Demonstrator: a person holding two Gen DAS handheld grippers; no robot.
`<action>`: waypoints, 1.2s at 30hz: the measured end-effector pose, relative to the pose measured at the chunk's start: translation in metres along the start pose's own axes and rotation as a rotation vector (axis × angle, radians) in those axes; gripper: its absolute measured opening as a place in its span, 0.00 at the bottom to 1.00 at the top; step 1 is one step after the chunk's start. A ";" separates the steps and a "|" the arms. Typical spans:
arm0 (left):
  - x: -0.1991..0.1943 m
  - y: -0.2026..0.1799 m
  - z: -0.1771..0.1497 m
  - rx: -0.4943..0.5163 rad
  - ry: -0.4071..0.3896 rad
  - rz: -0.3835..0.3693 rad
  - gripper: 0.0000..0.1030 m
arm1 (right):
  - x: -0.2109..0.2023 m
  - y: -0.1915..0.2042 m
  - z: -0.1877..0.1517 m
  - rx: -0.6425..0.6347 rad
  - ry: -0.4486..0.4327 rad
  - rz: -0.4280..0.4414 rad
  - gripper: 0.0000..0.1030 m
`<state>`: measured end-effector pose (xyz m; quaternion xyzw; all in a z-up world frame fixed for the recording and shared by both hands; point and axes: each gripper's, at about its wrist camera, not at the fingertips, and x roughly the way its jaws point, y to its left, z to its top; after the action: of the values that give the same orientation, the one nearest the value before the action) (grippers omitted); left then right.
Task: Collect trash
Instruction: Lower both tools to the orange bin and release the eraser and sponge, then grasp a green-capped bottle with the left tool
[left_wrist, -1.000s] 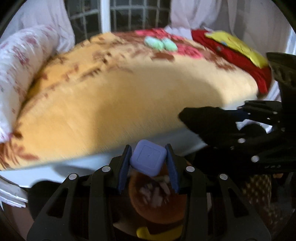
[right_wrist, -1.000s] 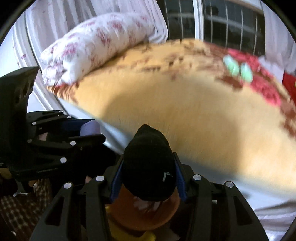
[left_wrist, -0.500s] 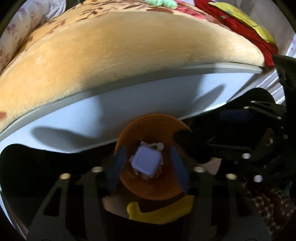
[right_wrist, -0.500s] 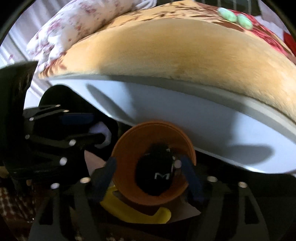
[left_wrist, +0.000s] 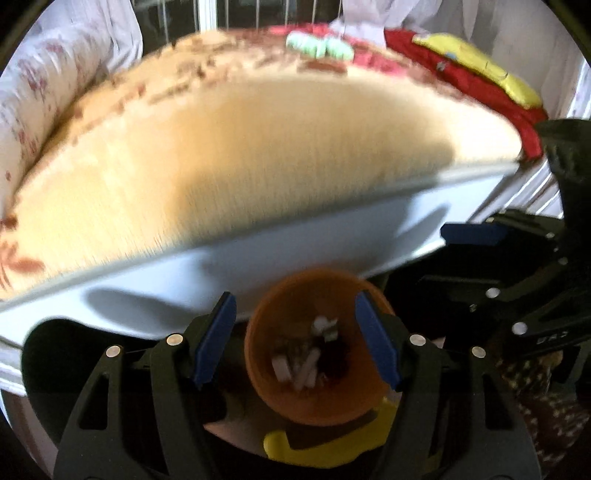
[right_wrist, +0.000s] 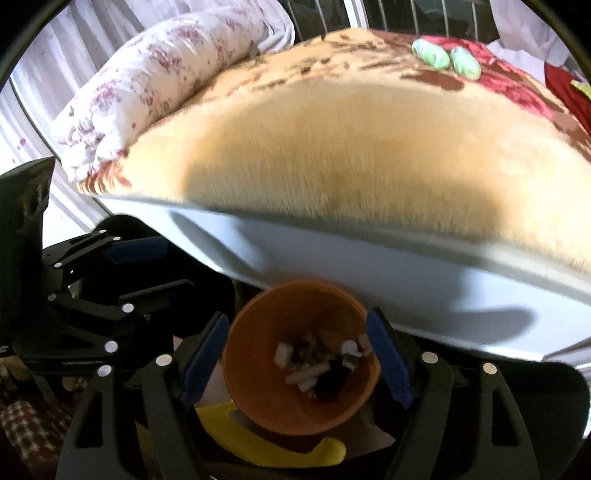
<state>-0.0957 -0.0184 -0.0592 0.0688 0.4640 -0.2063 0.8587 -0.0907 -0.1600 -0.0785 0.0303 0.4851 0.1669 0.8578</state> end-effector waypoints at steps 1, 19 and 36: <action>-0.004 0.001 0.003 -0.002 -0.024 0.006 0.64 | -0.003 0.001 0.004 -0.004 -0.015 -0.003 0.73; -0.007 0.012 0.141 -0.039 -0.207 0.101 0.64 | -0.055 -0.048 0.044 0.065 -0.285 -0.112 0.74; 0.123 0.000 0.358 -0.266 -0.178 0.091 0.64 | -0.070 -0.099 0.069 0.080 -0.420 -0.158 0.76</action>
<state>0.2387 -0.1648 0.0400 -0.0430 0.4056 -0.1093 0.9065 -0.0398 -0.2682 -0.0056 0.0603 0.3029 0.0697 0.9486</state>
